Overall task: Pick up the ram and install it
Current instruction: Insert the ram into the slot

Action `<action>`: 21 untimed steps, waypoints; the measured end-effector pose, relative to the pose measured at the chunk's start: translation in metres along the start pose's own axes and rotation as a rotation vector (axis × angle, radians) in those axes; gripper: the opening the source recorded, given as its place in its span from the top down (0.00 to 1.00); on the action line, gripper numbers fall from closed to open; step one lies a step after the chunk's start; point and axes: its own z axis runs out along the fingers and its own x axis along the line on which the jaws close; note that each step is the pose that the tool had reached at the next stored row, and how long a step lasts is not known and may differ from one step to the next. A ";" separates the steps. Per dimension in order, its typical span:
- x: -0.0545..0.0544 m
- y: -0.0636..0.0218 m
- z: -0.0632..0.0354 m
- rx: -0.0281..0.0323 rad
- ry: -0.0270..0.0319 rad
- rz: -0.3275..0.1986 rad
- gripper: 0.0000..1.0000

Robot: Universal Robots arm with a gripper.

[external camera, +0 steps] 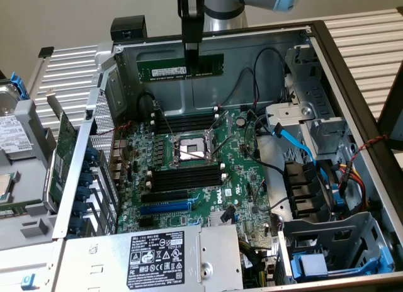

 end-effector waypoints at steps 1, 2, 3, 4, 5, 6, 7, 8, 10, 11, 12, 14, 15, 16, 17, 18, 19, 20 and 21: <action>0.000 -0.0001 0.0014 0.0001 0.0010 0.001 0.88; 0.000 -0.0001 0.0026 0.0009 0.0015 0.001 0.88; 0.000 -0.0002 0.0036 0.0017 0.0015 0.002 0.88; 0.000 -0.0002 0.0039 0.0023 0.0016 0.002 0.88; 0.001 -0.0002 0.0044 0.0025 0.0015 0.002 0.88; 0.001 -0.0002 0.0049 0.0026 0.0016 0.002 0.88; 0.001 -0.0003 0.0058 0.0028 0.0028 0.002 0.88; 0.001 -0.0003 0.0068 0.0031 0.0048 0.002 0.88; 0.001 0.0000 0.0091 0.0054 0.0079 0.002 0.88; 0.001 0.0003 0.0102 0.0070 0.0089 0.002 0.88; 0.001 0.0009 0.0113 0.0086 0.0101 0.003 0.88; 0.001 0.0027 0.0136 0.0119 0.0126 0.005 0.88; 0.001 0.0038 0.0147 0.0135 0.0139 0.006 0.88; 0.001 0.0046 0.0159 0.0150 0.0148 0.007 0.88; 0.001 0.0050 0.0177 0.0161 0.0147 0.009 0.88; 0.001 0.0054 0.0195 0.0172 0.0146 0.012 0.88; 0.001 0.0055 0.0210 0.0181 0.0143 0.017 0.88; 0.001 0.0056 0.0224 0.0189 0.0140 0.021 0.88; 0.001 0.0055 0.0239 0.0194 0.0137 0.027 0.88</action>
